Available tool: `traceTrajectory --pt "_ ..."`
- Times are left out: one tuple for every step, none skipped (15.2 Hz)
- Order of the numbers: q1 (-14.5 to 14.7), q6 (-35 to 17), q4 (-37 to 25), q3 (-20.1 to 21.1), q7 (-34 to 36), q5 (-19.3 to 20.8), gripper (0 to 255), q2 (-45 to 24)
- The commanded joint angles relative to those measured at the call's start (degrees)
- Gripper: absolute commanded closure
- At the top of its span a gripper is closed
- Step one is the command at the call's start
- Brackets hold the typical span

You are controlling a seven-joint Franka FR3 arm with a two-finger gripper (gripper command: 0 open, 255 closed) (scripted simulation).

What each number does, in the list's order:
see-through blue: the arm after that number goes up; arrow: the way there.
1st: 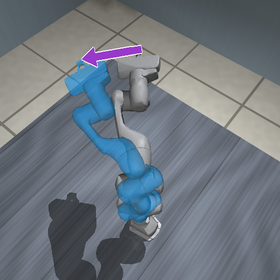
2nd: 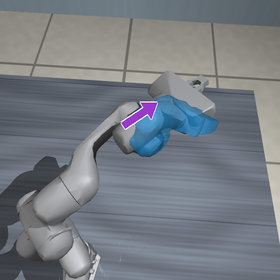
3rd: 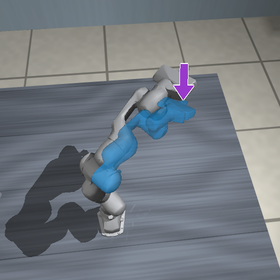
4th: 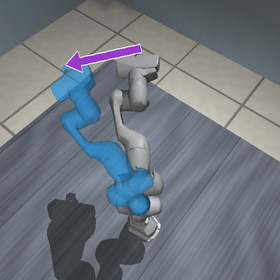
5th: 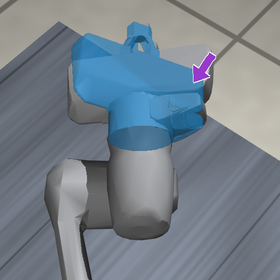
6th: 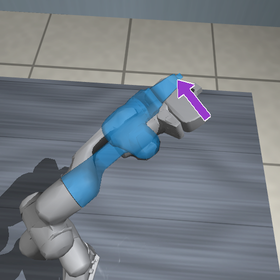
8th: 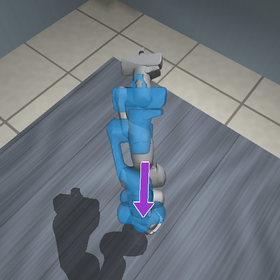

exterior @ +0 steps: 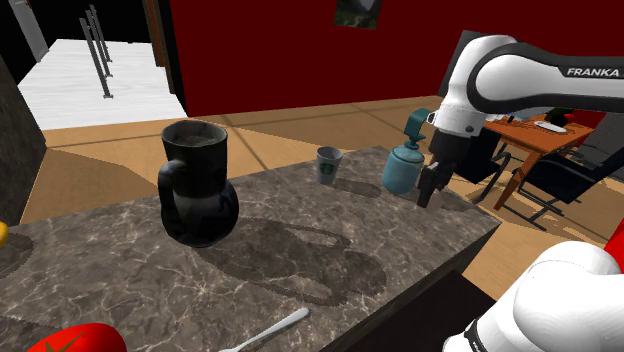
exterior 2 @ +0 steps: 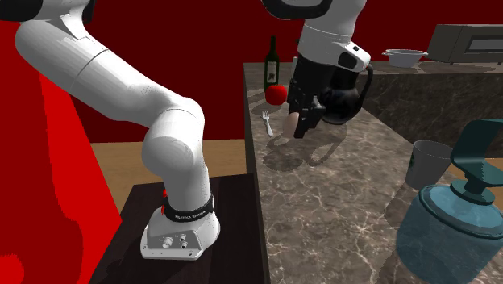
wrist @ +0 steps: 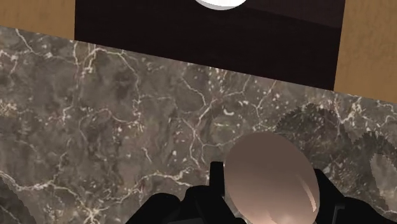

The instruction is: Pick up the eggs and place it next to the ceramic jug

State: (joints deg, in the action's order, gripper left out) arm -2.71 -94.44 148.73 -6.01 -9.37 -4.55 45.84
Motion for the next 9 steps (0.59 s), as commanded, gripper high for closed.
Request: traceTrajectory --pt "0.06 1.56 -1.31 0.12 0.27 -0.08 255 0.25" --pt "0.08 2.31 -2.09 0.14 0.37 -0.1 255 0.23" --pt "0.11 3.06 -2.87 0.17 0.46 -0.13 255 0.2" --pt "0.13 3.8 -3.66 0.19 0.56 -0.15 255 0.16" --pt "0.16 4.54 -4.47 0.21 0.65 -0.17 255 0.1" --pt "0.18 5.27 -5.28 0.23 0.74 -0.2 255 0.03" --pt "0.21 6.0 -6.09 0.25 0.84 -0.22 255 -0.05" --pt "0.25 6.72 -6.92 0.26 0.93 -0.25 255 -0.15" --pt "0.28 7.44 -7.75 0.28 1.02 -0.27 255 -0.26"
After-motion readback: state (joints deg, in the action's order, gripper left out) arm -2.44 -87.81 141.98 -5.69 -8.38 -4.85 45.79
